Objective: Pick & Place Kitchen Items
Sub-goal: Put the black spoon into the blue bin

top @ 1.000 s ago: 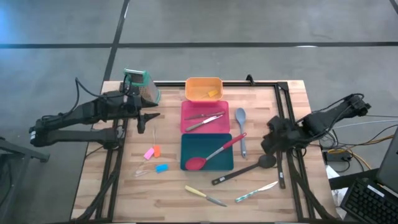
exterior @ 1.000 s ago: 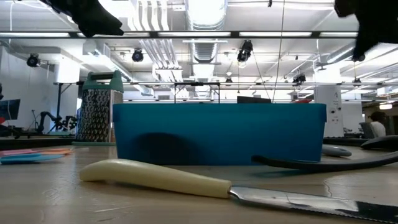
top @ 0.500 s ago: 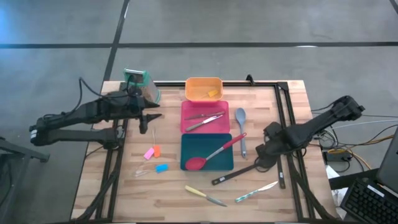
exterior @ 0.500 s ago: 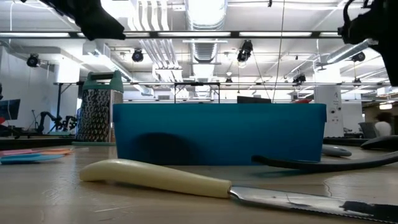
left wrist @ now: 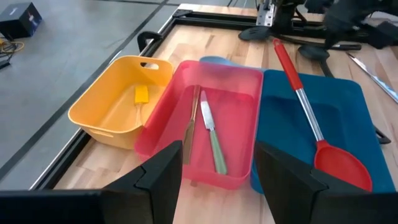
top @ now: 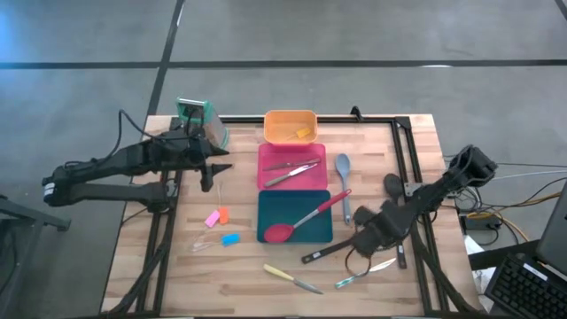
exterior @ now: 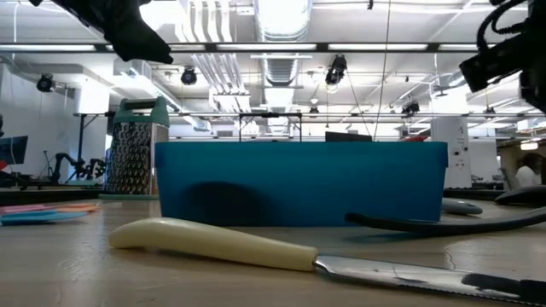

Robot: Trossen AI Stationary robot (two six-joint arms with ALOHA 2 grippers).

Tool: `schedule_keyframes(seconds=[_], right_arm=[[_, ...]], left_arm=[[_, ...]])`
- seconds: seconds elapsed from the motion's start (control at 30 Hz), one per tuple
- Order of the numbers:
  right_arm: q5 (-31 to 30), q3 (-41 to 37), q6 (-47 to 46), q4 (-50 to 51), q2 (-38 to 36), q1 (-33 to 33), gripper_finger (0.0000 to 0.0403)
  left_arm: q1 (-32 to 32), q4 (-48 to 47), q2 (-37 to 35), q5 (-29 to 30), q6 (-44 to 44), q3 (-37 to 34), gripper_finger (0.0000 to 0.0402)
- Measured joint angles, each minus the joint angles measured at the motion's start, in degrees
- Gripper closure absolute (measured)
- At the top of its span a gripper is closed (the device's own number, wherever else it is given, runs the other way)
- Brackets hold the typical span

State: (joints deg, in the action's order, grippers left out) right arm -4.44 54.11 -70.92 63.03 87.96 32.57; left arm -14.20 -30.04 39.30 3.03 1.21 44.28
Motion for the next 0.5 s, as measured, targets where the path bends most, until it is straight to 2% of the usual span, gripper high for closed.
schedule_keyframes(seconds=[0.23, 0.5], right_arm=[[1.48, 3.88, 17.48, -0.44, 6.02, 1.69, 0.0379], [1.4, 7.07, 31.12, -0.43, 12.47, 1.66, 0.0288]], left_arm=[[-0.02, 0.0, 0.42, 0.01, -0.32, -0.48, 0.02], [-0.02, 0.0, 0.8, 0.02, 0.0, -0.51, 0.02]])
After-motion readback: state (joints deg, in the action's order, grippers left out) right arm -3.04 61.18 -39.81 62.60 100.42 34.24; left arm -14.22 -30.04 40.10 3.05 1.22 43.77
